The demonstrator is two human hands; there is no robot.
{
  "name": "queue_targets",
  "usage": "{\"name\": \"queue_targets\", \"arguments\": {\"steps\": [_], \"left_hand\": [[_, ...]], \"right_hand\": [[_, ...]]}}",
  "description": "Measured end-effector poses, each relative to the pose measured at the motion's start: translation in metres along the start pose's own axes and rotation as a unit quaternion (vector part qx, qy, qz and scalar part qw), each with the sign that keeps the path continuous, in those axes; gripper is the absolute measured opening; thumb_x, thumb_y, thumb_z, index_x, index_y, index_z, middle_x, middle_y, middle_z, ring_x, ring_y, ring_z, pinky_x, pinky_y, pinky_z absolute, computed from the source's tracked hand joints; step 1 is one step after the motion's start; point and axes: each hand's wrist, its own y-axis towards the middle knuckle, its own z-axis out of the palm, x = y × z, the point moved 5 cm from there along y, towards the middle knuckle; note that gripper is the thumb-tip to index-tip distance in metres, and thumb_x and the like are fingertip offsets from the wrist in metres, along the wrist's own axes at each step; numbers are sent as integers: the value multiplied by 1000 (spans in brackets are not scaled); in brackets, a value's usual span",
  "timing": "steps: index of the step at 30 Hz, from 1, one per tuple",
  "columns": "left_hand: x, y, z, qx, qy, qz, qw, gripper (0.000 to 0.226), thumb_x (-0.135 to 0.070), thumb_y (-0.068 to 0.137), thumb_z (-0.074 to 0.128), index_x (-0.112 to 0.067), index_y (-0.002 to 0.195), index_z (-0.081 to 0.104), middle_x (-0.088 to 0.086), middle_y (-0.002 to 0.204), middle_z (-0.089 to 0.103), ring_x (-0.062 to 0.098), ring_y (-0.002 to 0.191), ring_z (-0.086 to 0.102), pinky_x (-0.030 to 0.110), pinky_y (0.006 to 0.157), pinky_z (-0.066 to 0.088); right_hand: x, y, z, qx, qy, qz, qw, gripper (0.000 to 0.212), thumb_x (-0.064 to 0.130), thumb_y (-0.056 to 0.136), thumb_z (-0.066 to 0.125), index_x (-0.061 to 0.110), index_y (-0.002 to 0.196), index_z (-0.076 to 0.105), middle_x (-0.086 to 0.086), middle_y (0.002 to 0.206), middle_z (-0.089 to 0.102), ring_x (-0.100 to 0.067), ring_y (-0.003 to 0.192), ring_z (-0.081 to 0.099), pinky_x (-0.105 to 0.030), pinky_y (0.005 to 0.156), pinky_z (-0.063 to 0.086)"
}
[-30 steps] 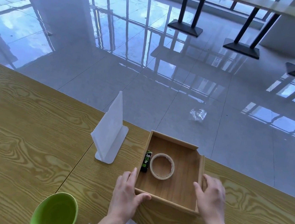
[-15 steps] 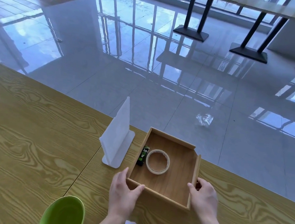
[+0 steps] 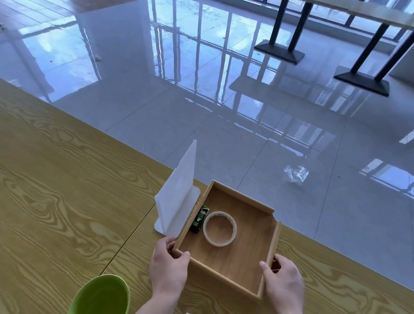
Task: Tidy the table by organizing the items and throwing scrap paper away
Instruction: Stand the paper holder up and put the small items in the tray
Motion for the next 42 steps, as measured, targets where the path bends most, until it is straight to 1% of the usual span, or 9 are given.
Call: {"name": "queue_targets", "arguments": {"steps": [4,8,12,19,22,27,33,38,42], "left_hand": [[-2,-2,-4,2,30,19,999,42,-16,80,78,-17,118,60,-1,111,64,15,102,58,27,88,42],[-6,-2,-7,6,57,32,998,42,-22,80,79,-19,119,63,-7,108,63,10,96,56,24,85,40],[-8,-2,-8,8,71,43,997,40,-22,81,78,-16,119,66,-4,108,63,12,96,57,26,88,43],[-8,-4,-10,4,86,60,994,39,-21,82,77,-14,119,66,-2,108,64,15,97,58,30,91,47],[-7,-3,-13,0,88,58,994,39,-20,82,76,-14,119,66,-1,111,64,14,97,56,30,93,45],[-8,-4,-12,3,89,56,994,40,-20,84,75,-14,122,65,0,114,63,15,98,56,31,94,45],[-7,-4,-13,13,107,67,992,43,-20,85,74,-13,126,63,2,119,62,19,106,58,30,93,44],[-9,-6,-12,27,119,75,990,44,-20,87,69,-14,130,60,2,124,60,18,113,56,30,95,42],[-12,-13,-10,47,152,109,981,50,-20,89,65,-13,137,52,1,128,55,14,114,52,24,93,39]], "right_hand": [[1,0,0,5,-2,-3,1000,48,28,86,73,3,126,62,-13,113,68,-31,106,61,-39,89,49],[1,0,-1,3,11,-11,1000,41,27,85,74,5,119,66,-9,100,69,-28,92,60,-37,78,49],[0,1,-3,2,18,-21,1000,48,27,84,75,2,124,63,-12,107,70,-29,99,62,-37,82,47],[2,0,-3,7,13,-28,999,48,27,85,75,2,125,63,-10,102,69,-26,93,61,-38,81,50],[3,-3,-2,13,12,-28,999,47,28,85,75,4,124,64,-8,100,69,-25,91,62,-37,80,51],[2,-3,-1,15,19,-25,999,48,30,85,75,4,124,64,-10,105,70,-27,95,63,-41,85,53],[-1,-3,0,17,29,-16,999,50,31,85,74,5,126,63,-10,111,70,-27,99,63,-41,88,53],[-1,-3,1,25,48,-5,999,47,30,85,74,6,124,63,-9,106,71,-26,96,62,-39,84,51],[-2,-2,0,37,53,7,998,56,36,88,70,7,133,56,-12,122,66,-30,112,60,-42,94,48]]}}
